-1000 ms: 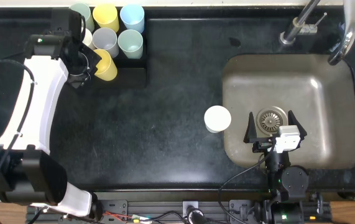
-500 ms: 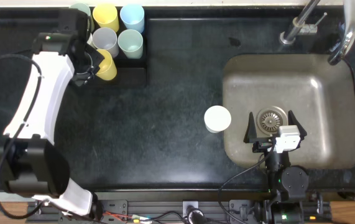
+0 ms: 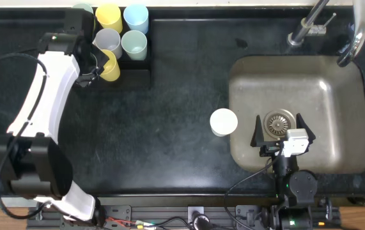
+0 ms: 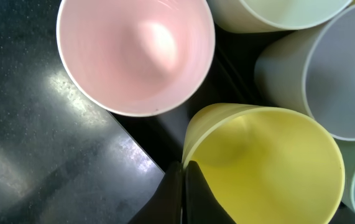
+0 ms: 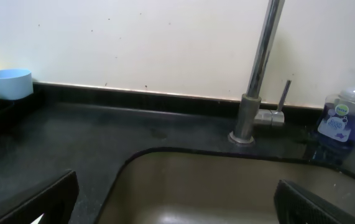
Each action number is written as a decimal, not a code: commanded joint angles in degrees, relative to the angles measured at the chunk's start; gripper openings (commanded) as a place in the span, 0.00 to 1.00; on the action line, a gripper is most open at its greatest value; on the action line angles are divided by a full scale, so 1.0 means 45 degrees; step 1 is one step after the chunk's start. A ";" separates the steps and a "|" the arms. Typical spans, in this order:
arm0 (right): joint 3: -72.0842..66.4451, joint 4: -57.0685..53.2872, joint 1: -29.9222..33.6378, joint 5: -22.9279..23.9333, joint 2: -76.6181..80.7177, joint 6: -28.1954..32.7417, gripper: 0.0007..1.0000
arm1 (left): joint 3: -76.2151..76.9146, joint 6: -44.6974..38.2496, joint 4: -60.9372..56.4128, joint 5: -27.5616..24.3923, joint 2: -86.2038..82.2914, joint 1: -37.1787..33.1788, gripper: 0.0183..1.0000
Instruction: Store Cups
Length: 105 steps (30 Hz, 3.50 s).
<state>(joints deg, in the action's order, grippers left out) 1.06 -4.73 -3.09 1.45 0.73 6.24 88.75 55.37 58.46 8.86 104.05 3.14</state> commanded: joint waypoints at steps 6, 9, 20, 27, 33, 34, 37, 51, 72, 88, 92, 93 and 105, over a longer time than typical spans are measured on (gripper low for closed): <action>-0.0175 0.0058 -0.0049 -0.0083 -0.0102 0.0044 1.00 | -0.0044 0.0141 -0.0034 0.0379 0.0437 0.0024 0.02; -0.0175 0.0058 -0.0049 -0.0083 -0.0102 0.0044 1.00 | -0.0049 0.0141 -0.0155 0.0447 0.0510 0.0024 0.02; -0.0175 0.0058 -0.0049 -0.0083 -0.0102 0.0044 1.00 | -0.0068 0.0141 -0.0393 0.0423 0.0563 0.0024 0.02; -0.0175 0.0058 -0.0049 -0.0087 -0.0102 0.0044 1.00 | -0.0068 0.0136 -0.0345 0.0389 0.0563 0.0024 0.34; -0.0175 0.0058 -0.0049 -0.0083 -0.0102 0.0044 1.00 | -0.0068 0.0126 -0.0253 0.0389 0.0563 0.0024 0.52; -0.0175 0.0058 -0.0049 -0.0087 -0.0102 0.0044 1.00 | -0.0068 0.0131 -0.0253 0.0389 0.0563 0.0024 0.55; -0.0175 0.0058 -0.0049 -0.0083 -0.0102 0.0044 1.00 | -0.0063 0.0126 -0.0253 0.0282 0.0549 0.0024 0.63; -0.0175 0.0058 -0.0049 -0.0083 -0.0102 0.0044 1.00 | -0.0053 -0.1501 -0.0170 -0.0952 -0.3230 0.1452 1.00; -0.0175 0.0058 -0.0049 -0.0087 -0.0102 0.0044 1.00 | -0.9923 -0.7057 -0.5076 -0.0840 -1.6956 0.0947 1.00; -0.0175 0.0058 -0.0049 -0.0083 -0.0102 0.0044 1.00 | -1.5970 -1.0025 -1.8005 -0.2492 -2.0385 -0.0607 1.00; -0.0175 0.0058 -0.0049 -0.0083 -0.0102 0.0044 1.00 | -1.6815 -1.0064 -1.7767 -0.1817 -2.2017 -0.0665 1.00; -0.0175 0.0058 -0.0049 -0.0083 -0.0102 0.0044 1.00 | -1.7010 -1.0074 -1.7694 -0.1690 -2.2270 -0.0685 1.00; -0.0175 0.0058 -0.0049 -0.0083 -0.0102 0.0044 1.00 | -1.9584 -0.9874 -1.9496 -0.1962 -2.3091 -0.0699 1.00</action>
<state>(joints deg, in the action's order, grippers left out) 1.06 -4.75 -3.09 1.45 0.73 6.24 2.83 11.55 -27.27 0.64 2.24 0.58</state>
